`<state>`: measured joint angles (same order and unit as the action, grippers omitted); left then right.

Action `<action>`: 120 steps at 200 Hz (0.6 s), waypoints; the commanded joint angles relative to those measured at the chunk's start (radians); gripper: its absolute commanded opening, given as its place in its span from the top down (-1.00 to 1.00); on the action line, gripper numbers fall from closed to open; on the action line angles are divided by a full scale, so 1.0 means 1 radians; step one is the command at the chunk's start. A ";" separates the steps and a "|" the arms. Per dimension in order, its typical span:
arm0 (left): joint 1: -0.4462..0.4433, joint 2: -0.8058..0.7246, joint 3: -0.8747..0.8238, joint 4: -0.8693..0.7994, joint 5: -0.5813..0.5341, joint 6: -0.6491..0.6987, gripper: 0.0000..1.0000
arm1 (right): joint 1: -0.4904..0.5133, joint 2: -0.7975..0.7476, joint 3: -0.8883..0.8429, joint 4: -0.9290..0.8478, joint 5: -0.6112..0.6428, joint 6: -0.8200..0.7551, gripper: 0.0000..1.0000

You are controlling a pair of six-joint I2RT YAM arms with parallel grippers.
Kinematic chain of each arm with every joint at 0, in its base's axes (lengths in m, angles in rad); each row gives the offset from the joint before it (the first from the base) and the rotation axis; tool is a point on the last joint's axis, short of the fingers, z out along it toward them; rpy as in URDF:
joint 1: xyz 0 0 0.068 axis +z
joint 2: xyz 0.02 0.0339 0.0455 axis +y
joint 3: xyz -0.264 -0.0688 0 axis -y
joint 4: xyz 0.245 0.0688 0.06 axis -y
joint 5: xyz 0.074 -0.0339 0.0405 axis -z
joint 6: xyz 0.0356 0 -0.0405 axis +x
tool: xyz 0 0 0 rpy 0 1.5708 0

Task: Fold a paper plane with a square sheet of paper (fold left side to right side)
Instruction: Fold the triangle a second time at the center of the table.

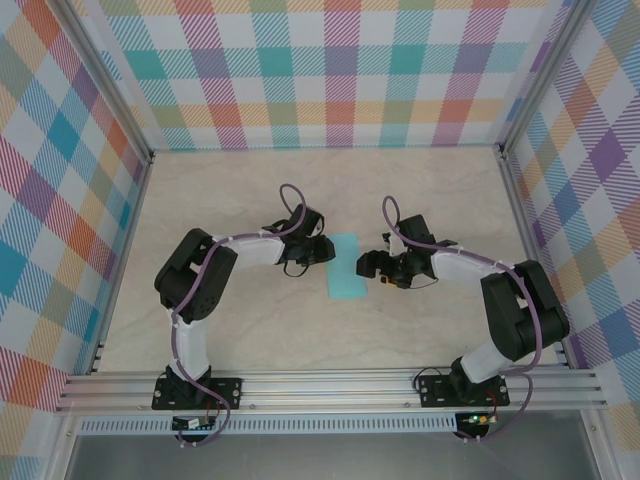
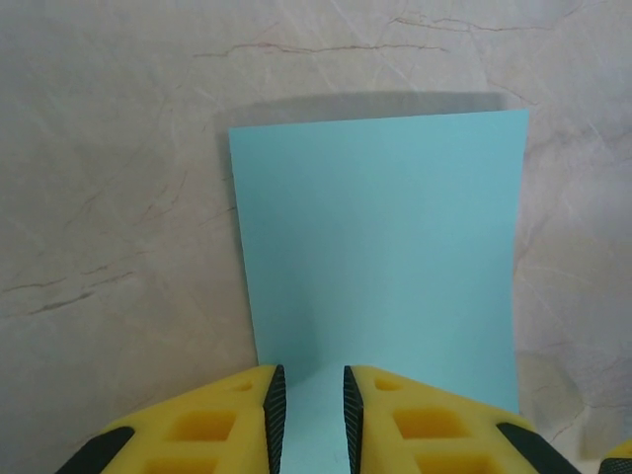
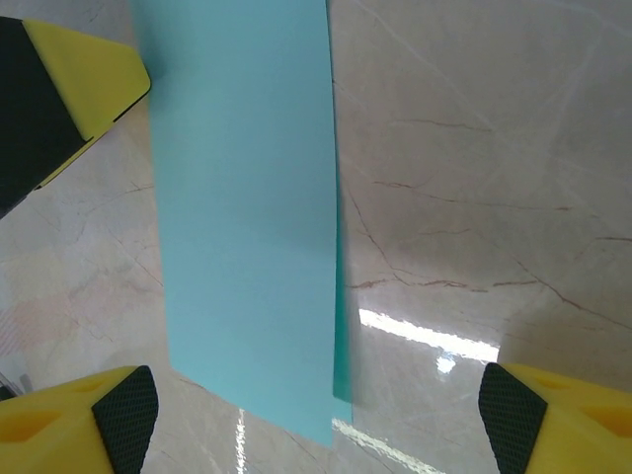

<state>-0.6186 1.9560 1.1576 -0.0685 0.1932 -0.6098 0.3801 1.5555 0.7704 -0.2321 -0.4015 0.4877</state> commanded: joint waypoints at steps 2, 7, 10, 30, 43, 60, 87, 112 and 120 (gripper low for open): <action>-0.012 -0.009 0.013 -0.041 -0.028 0.042 0.50 | -0.004 -0.043 0.017 -0.029 0.012 -0.010 -0.74; -0.012 -0.005 0.025 -0.061 -0.028 0.050 0.50 | -0.004 -0.049 0.017 -0.030 0.015 -0.008 -0.75; -0.013 -0.004 0.032 -0.070 -0.027 0.055 0.50 | -0.004 -0.050 0.018 -0.032 0.020 -0.006 -0.75; -0.014 0.007 0.030 -0.077 -0.012 0.058 0.50 | -0.020 -0.043 0.030 -0.013 -0.016 0.007 -0.80; -0.014 0.010 0.011 -0.062 -0.009 0.052 0.50 | -0.047 -0.002 0.045 0.027 -0.088 0.045 -0.76; -0.015 0.014 -0.004 -0.056 -0.016 0.045 0.50 | -0.075 0.101 0.097 0.043 -0.208 0.088 -0.55; -0.015 0.024 -0.021 -0.008 0.009 0.021 0.50 | -0.068 0.163 0.112 0.071 -0.254 0.126 -0.37; -0.015 0.027 -0.018 -0.008 0.008 0.024 0.50 | -0.066 0.167 0.115 0.039 -0.237 0.108 -0.36; -0.016 0.027 -0.018 -0.009 0.009 0.025 0.50 | -0.063 0.178 0.122 0.033 -0.252 0.106 -0.32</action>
<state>-0.6212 1.9572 1.1618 -0.0750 0.1917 -0.5835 0.3088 1.7199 0.8764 -0.1875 -0.5903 0.5888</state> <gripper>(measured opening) 0.249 0.680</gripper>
